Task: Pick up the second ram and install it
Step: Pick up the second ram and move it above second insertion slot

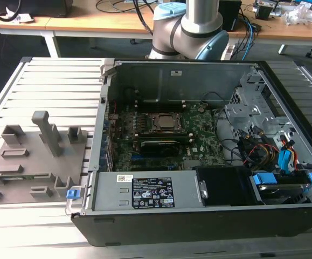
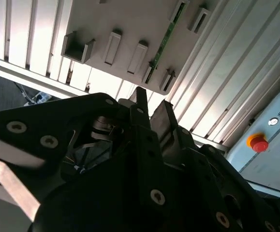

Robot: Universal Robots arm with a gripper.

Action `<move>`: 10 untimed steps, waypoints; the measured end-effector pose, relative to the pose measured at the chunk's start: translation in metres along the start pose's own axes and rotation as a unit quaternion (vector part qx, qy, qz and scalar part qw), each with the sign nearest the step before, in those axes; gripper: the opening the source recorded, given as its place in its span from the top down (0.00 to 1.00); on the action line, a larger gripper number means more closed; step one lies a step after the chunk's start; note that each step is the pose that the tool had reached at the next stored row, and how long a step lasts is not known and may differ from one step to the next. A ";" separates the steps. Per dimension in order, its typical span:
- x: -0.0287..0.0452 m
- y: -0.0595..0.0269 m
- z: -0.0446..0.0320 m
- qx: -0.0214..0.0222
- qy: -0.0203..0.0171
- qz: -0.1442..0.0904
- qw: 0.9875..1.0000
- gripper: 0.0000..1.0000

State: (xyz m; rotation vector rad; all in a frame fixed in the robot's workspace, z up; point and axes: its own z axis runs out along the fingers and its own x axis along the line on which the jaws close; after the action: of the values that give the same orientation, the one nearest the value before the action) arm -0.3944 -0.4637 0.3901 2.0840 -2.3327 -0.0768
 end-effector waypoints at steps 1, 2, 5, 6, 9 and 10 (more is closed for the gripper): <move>0.0000 0.0000 0.0001 0.000 0.000 0.000 1.000 0.70; 0.0001 -0.0001 0.0017 0.000 0.000 0.000 1.000 0.70; 0.0002 -0.0003 0.0068 0.000 0.000 0.000 1.000 0.70; 0.0002 -0.0004 0.0078 0.000 0.000 0.000 1.000 0.70; 0.0003 -0.0005 0.0111 0.000 0.000 0.000 1.000 0.70; 0.0003 -0.0006 0.0128 0.000 0.000 0.000 1.000 0.70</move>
State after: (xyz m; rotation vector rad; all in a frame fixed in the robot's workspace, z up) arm -0.3944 -0.4638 0.3773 2.0840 -2.3326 -0.0767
